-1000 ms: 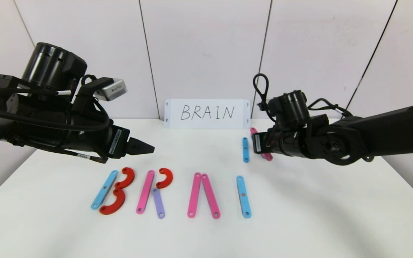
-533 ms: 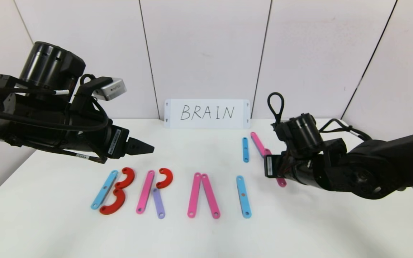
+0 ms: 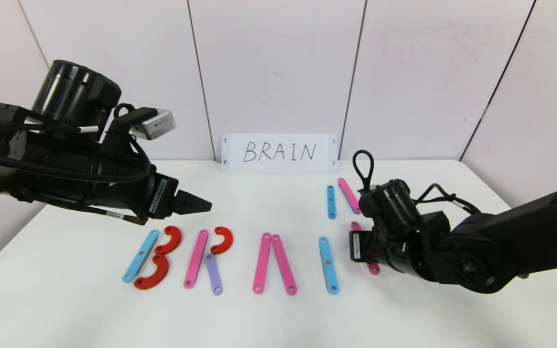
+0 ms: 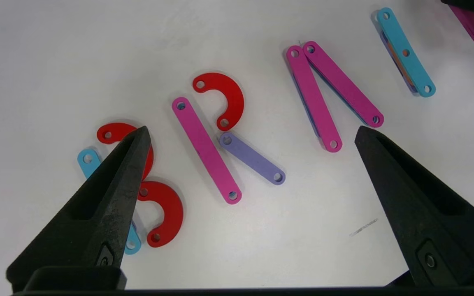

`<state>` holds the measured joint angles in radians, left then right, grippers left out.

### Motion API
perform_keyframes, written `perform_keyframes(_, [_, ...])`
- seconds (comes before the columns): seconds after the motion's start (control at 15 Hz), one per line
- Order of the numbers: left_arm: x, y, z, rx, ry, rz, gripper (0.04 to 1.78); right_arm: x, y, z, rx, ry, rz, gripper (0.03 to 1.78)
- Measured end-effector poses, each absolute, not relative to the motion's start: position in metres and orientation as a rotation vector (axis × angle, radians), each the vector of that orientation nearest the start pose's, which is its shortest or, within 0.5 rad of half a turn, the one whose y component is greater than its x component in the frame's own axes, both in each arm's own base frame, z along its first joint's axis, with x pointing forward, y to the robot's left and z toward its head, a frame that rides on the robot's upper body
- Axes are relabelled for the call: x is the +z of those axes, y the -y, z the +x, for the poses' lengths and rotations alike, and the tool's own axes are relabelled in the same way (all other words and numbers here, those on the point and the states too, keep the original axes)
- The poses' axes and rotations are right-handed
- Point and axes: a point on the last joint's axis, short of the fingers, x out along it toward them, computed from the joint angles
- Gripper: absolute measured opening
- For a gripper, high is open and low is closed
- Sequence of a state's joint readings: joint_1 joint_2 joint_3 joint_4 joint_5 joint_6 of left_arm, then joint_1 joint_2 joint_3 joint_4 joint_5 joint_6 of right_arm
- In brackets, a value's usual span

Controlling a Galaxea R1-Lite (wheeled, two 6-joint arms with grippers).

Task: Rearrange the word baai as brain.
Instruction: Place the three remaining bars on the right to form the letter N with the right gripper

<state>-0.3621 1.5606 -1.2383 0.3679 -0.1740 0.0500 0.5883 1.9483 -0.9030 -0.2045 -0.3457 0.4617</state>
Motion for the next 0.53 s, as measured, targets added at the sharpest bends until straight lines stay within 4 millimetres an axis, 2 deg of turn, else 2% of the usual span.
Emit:
perform_keyframes(0.4, [0.2501, 0.1003, 0.2455, -0.542, -0.686, 0.117, 1.74, 0.0805, -0.1792, 0.2784, 0.050, -0.790, 0.060, 0.29])
perform_keyframes(0.53, [0.2492, 0.1010, 0.2451, -0.545, -0.689, 0.118, 1.74, 0.0802, -0.1795, 0.2758, 0.050, -0.794, 0.061, 0.36])
